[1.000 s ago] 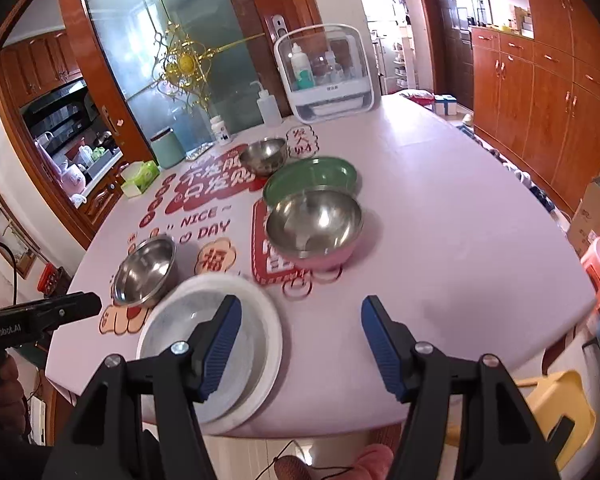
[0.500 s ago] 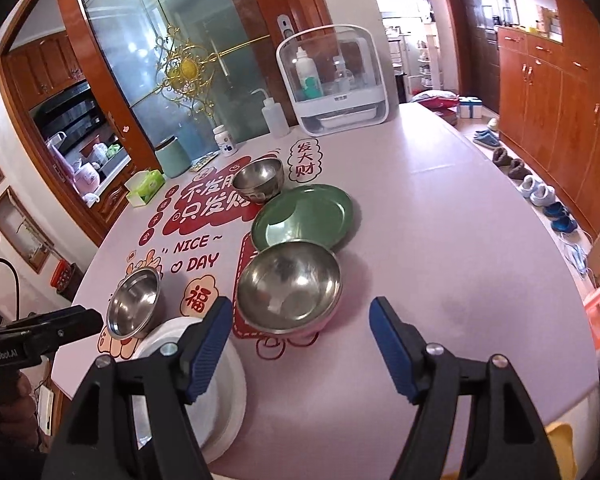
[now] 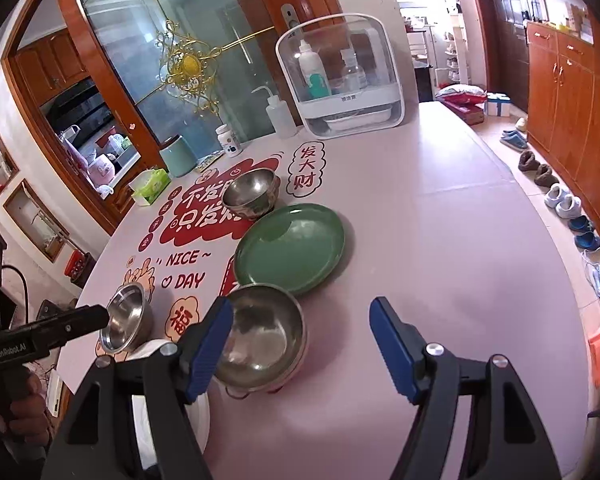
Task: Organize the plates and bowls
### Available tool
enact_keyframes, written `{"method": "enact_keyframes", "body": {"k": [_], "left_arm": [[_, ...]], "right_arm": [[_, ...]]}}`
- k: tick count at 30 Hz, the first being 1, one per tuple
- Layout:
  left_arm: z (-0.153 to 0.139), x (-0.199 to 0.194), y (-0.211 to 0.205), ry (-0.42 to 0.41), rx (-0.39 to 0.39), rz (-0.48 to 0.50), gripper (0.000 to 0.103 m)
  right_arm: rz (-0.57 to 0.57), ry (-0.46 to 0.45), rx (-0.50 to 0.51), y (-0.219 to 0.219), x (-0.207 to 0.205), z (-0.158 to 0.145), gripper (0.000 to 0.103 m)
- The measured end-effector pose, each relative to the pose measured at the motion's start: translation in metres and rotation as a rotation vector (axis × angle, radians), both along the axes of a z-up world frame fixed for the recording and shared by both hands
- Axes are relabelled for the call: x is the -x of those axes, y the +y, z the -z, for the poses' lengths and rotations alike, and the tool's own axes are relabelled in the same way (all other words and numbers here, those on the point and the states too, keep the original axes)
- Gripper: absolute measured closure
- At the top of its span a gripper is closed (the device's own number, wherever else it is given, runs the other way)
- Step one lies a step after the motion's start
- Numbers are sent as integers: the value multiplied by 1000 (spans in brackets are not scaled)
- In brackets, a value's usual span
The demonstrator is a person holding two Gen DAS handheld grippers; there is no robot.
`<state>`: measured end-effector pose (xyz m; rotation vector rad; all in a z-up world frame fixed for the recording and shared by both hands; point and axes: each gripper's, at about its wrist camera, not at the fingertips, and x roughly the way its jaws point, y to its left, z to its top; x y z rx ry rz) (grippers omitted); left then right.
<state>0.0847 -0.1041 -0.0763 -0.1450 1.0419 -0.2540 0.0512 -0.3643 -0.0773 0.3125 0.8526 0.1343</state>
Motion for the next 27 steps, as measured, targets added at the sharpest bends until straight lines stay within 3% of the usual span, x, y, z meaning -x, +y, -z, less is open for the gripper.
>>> {"method": "enact_keyframes", "body": {"k": [20,27], "left_arm": [[17,-79,-23,34,-25,-79,24],[33,-104,-26,68,-21,-91,24]], "right_arm": [[-122,38,-31,-17,-98,19,32],[-118,91,-73,-22,-116,41,32]]}}
